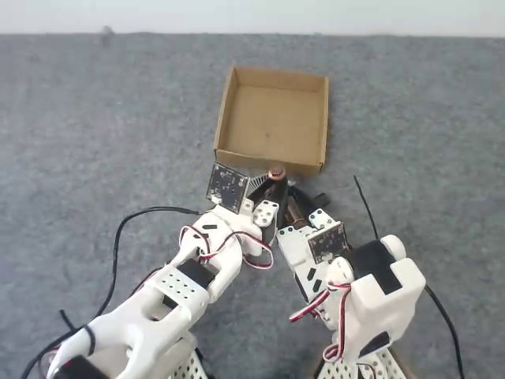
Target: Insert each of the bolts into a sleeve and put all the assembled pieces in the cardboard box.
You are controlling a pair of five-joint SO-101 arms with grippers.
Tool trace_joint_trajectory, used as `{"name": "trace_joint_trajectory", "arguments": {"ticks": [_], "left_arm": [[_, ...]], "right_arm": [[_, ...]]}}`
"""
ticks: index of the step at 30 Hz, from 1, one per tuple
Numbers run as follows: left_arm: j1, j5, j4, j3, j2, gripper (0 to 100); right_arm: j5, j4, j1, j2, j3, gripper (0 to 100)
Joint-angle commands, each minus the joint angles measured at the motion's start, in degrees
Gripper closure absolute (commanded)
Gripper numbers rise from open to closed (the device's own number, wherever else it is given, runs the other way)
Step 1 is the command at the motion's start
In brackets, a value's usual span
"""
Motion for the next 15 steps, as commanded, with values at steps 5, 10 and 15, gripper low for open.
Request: {"name": "trace_joint_trajectory", "arguments": {"ticks": [5,10,15], "left_arm": [[0.0,-0.7,0.35,-1.98,1.76,99],[-0.44,-0.79,0.26,-7.08,11.69,99],[-0.18,-2.9,0.26,-9.1,15.47,99]], "right_arm": [[-0.44,-1.98,2.15,-3.03,1.58,99.2],[-0.44,-1.98,2.24,-3.03,1.58,99.2],[-0.44,-1.98,2.24,-3.03,1.58,99.2]]}}
